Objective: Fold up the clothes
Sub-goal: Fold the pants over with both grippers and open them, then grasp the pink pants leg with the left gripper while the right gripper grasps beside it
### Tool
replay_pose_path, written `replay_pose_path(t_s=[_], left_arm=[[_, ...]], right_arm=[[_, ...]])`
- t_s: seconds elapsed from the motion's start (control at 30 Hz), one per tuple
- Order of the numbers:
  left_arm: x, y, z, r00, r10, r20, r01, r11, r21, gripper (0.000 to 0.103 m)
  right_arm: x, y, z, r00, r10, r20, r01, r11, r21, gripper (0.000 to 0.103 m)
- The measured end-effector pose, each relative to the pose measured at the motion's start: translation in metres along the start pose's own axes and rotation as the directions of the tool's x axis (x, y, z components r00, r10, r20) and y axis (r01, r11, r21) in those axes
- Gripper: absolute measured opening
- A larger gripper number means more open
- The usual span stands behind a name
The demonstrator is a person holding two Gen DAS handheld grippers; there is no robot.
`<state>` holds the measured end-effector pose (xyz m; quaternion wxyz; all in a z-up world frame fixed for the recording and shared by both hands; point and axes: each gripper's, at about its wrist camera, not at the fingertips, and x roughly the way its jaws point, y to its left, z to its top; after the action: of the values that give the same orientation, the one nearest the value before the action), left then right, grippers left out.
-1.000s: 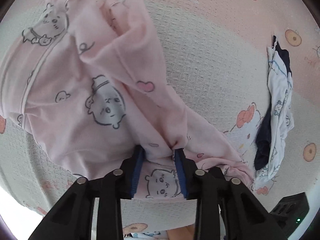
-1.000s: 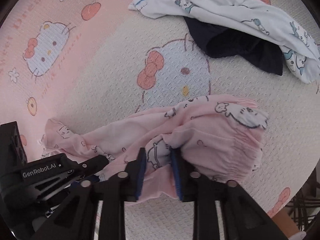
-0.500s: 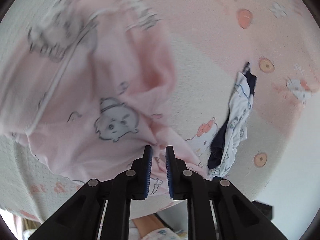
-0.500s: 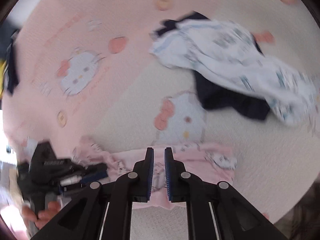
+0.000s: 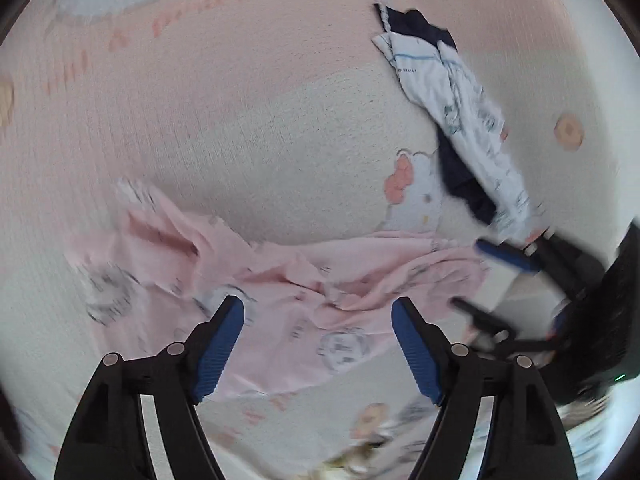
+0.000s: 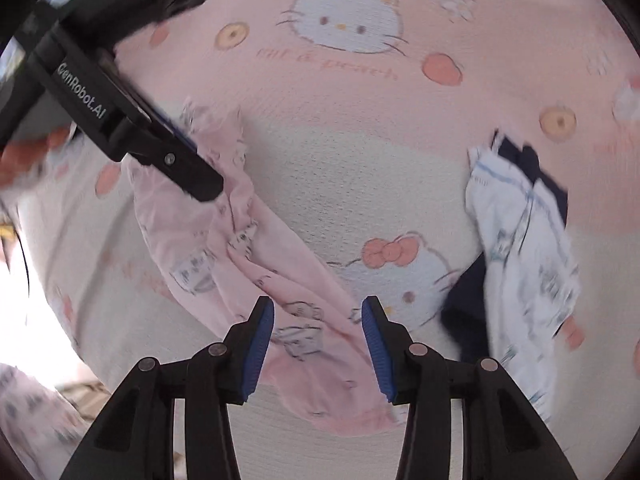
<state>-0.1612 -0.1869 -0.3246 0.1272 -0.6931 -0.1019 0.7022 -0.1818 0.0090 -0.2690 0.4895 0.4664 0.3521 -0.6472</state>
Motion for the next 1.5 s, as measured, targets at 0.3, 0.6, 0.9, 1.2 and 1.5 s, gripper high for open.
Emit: replay_pose_path(t_s=[0.3, 0.6, 0.9, 1.2, 1.5], left_arm=[[0.011, -0.070, -0.057, 0.882, 0.277, 0.382, -0.472, 0.524, 0.709, 0.075], [0.036, -0.091, -0.072, 0.909, 0.231, 0.346, -0.409, 0.343, 0.846, 0.075], [0.048, -0.088, -0.065, 0.959, 0.158, 0.236, -0.276, 0.330, 0.903, 0.054], [0.056, -0.077, -0.053, 0.975, 0.141, 0.172, -0.212, 0.363, 0.908, 0.047], [0.048, -0.085, -0.056, 0.957, 0.169, 0.238, -0.282, 0.332, 0.900, 0.047]], right_arm=[[0.014, -0.005, -0.007, 0.995, 0.104, 0.005, -0.103, 0.986, -0.134, 0.050], [0.041, 0.005, -0.020, 0.991, 0.125, -0.038, -0.130, 0.977, -0.168, 0.053], [0.026, -0.002, -0.008, 0.973, 0.223, 0.049, -0.211, 0.961, -0.180, 0.053], [0.049, 0.013, 0.001, 0.968, 0.248, 0.019, -0.235, 0.937, -0.258, 0.041], [0.065, 0.048, -0.009, 0.975, 0.220, -0.035, -0.219, 0.915, -0.340, 0.041]])
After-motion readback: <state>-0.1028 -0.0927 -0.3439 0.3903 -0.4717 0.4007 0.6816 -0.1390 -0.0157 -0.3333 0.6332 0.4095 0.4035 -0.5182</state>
